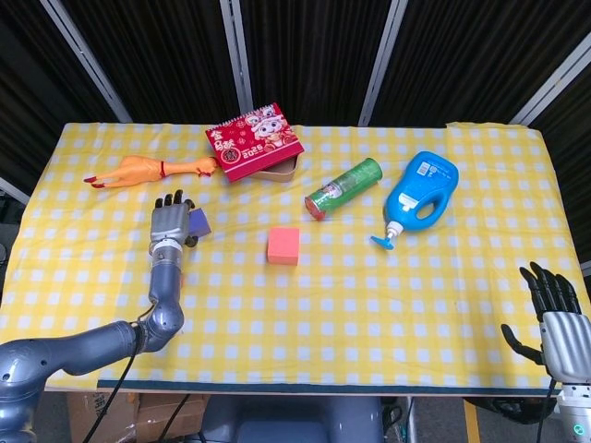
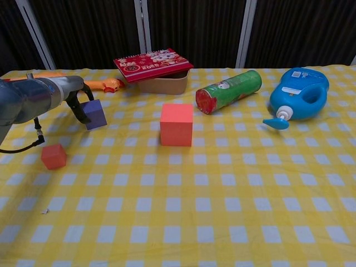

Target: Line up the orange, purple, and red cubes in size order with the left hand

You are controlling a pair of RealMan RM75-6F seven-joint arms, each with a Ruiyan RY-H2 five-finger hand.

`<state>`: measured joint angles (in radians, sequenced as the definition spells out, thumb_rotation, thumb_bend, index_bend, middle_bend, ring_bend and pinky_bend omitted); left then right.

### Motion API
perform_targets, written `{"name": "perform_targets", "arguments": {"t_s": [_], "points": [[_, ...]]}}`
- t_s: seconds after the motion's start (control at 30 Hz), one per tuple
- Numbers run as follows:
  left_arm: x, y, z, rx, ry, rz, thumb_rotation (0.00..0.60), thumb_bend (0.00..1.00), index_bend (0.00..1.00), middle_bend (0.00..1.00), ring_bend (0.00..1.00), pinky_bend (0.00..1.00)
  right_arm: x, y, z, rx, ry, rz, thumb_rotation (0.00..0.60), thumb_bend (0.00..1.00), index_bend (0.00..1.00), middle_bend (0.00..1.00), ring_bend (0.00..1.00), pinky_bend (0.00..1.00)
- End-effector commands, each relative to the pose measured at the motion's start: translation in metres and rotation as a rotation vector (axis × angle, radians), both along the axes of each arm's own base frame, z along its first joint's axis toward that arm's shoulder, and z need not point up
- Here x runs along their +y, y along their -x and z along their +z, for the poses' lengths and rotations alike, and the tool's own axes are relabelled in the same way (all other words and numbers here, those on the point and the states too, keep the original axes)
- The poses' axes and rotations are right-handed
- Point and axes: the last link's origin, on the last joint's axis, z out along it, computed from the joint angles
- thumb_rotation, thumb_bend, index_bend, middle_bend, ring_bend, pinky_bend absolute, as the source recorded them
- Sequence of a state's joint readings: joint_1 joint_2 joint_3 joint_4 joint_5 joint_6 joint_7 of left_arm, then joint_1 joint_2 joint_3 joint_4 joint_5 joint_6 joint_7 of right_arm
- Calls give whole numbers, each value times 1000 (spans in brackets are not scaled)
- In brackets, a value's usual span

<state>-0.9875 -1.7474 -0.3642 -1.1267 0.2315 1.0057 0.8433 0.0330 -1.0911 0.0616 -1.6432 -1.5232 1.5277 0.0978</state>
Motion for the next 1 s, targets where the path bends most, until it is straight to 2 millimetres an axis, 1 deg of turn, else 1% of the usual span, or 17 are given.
{"name": "perform_targets", "arguments": {"t_s": [0.03,0.17,0.23,0.4,0.57,0.7,0.83,1.0], "points": [[0,1,-2,-2,3,3,600,360,324,0,0,10,0,0,0,-1,1,0,600,367,0,0,0,36],[0,-1,-3,-15,4,-6,600,412,419,0,0,10,0,0,0,-2,1,0,600,367,0,0,0,36],[-1,-1,-3,-17,7,-12,600,421,433,0,0,10,0,0,1,-3,2,0,600,367,0,0,0,36],[-3,-3,0,-14,14,-53,600,422,441,0,0,10,0,-1,1,-2,5,3,600,367,0,0,0,36],[-6,-16,6,-42,35,-150,600,422,441,0,0,10,0,0,1,-3,8,6,600,367,0,0,0,36],[-11,-28,7,-66,79,-228,600,422,441,0,0,10,0,-1,1,-5,10,7,600,367,0,0,0,36],[-15,-35,3,-63,137,-295,600,422,441,0,0,10,0,-1,1,-7,11,8,600,367,0,0,0,36],[-21,-42,-7,-36,195,-372,600,422,441,0,0,10,0,-1,2,-7,14,10,600,367,0,0,0,36]]}}
